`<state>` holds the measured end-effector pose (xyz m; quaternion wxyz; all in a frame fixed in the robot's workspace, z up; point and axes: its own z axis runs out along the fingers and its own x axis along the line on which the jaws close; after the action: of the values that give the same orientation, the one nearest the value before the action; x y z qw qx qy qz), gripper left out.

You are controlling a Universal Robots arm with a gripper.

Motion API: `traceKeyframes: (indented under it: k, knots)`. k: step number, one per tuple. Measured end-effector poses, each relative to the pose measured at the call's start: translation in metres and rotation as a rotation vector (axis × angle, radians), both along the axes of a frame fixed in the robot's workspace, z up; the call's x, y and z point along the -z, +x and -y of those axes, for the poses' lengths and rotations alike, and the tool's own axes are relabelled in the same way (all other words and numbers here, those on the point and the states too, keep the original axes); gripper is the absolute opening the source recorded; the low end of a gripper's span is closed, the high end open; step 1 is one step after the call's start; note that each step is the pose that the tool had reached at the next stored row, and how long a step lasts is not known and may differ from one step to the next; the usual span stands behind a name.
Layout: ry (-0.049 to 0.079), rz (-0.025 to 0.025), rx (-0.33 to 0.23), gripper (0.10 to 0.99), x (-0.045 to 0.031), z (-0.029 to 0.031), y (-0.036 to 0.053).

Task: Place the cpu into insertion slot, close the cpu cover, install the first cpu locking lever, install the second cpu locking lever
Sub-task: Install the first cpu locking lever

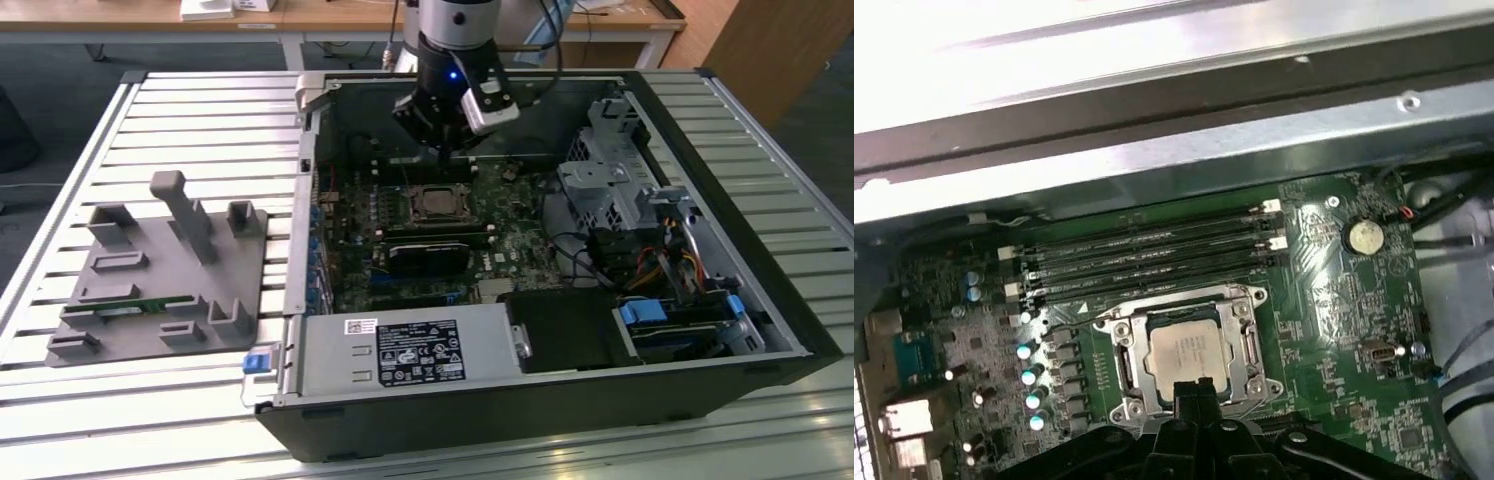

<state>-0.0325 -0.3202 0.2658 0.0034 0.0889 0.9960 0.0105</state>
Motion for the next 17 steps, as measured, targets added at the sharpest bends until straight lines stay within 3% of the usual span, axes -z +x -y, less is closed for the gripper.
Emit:
traceKeyframes:
  k: [2,5,8,14,17]
  knots:
    - [0.002,0.0002,-0.021,0.106,0.0001,0.0000,-0.0003]
    - [0.004,0.0041,-0.022,0.106,0.0001,0.0000,-0.0083]
    - [0.005,0.0048,-0.022,0.106,0.0002,0.0000,-0.0149]
    - [0.006,0.0050,-0.082,0.106,0.0008,0.0000,-0.0170]
    - [0.006,0.0091,-0.084,0.106,0.0008,0.0001,-0.0221]
